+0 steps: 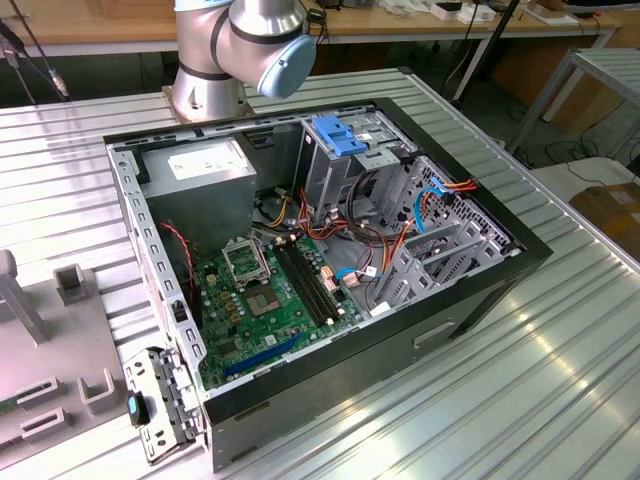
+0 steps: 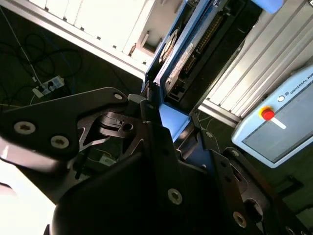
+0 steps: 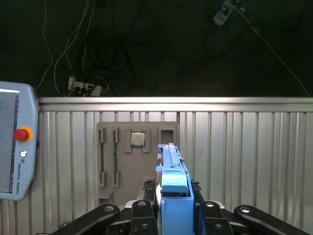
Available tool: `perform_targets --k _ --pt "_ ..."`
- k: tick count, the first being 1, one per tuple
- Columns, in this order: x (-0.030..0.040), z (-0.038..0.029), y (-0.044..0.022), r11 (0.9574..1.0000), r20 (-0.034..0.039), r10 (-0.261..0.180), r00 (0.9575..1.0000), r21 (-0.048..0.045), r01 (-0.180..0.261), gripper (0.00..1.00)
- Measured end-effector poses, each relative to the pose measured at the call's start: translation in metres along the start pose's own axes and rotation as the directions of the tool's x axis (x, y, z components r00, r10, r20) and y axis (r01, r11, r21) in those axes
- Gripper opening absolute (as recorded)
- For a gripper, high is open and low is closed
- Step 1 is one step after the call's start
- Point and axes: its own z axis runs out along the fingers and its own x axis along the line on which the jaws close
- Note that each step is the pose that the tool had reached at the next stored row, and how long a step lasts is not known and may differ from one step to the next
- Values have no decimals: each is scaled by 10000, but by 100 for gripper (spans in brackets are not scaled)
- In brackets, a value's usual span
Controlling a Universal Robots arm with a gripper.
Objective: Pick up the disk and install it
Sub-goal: 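Pick up the disk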
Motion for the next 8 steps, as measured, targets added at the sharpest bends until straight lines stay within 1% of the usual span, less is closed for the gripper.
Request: perform_targets --k 2,3,4,8 --pt "3 -62 -2 10000 -1 0 10000 -1 0 37" --pt "7 -134 -3 10000 0 0 10000 -1 0 37" --pt "8 -166 -4 10000 -1 0 10000 -3 0 37" --pt "8 -168 -4 10000 0 0 10000 -1 0 37"
